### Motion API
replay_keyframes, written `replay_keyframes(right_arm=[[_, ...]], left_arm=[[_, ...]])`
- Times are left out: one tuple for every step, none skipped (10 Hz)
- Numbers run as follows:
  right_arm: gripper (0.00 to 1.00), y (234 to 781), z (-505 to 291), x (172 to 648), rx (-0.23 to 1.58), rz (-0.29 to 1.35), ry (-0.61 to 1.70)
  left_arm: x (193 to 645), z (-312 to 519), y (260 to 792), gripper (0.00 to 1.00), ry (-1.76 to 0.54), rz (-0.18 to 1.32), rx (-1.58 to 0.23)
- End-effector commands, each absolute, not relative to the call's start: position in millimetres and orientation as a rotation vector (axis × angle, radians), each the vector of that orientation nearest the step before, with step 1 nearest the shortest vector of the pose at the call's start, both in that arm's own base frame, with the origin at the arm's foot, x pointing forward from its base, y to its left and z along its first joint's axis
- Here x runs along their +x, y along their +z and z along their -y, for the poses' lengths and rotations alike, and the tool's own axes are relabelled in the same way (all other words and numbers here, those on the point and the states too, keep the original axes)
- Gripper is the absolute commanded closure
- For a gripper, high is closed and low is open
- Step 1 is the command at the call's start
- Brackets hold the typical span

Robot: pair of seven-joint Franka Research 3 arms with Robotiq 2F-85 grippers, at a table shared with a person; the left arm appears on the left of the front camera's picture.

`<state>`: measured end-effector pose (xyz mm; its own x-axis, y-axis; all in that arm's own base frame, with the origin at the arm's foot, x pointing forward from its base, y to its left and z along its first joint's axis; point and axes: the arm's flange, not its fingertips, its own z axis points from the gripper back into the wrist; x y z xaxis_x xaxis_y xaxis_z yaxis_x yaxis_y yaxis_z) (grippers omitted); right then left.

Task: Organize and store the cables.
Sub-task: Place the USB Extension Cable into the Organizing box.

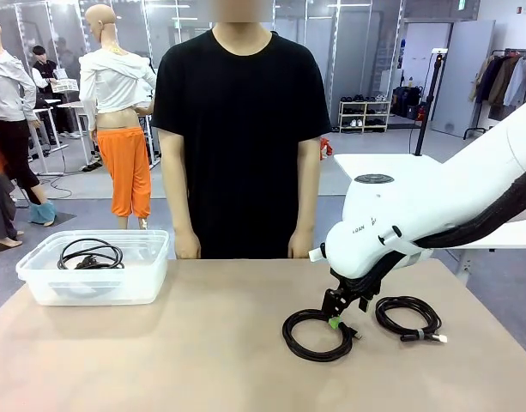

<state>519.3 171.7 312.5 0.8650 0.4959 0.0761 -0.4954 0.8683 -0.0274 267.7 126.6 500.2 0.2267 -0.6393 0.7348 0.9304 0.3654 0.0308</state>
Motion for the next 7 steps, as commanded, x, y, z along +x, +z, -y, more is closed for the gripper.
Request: replay_keyframes(right_arm=[[0.0,305.4,-183.1,519.8,-0.036,0.1,0.49],[0.34,304.2,-185.0,520.7,-0.043,0.095,0.494],[0.58,303.7,-186.1,522.0,-0.044,0.092,0.497],[0.59,303.0,-188.4,523.5,-0.045,0.083,0.5],[1.0,301.5,-189.8,524.8,-0.041,0.073,0.505],[1.0,300.7,-190.3,526.2,-0.037,0.071,0.506],[1.0,302.6,-191.5,526.5,-0.031,0.08,0.506]], left_arm=[[267.5,-123.8,502.7,0.0,-1.13,0.751,-0.464],[267.5,-123.8,502.7,0.0,-1.13,0.751,-0.464],[267.5,-123.8,502.7,0.0,-1.13,0.751,-0.464],[267.5,-123.8,502.7,0.0,-1.13,0.751,-0.464],[267.5,-123.8,502.7,0.0,-1.13,0.751,-0.464],[267.5,-123.8,502.7,0.0,-1.13,0.751,-0.464],[267.5,-123.8,502.7,0.0,-1.13,0.751,-0.464]])
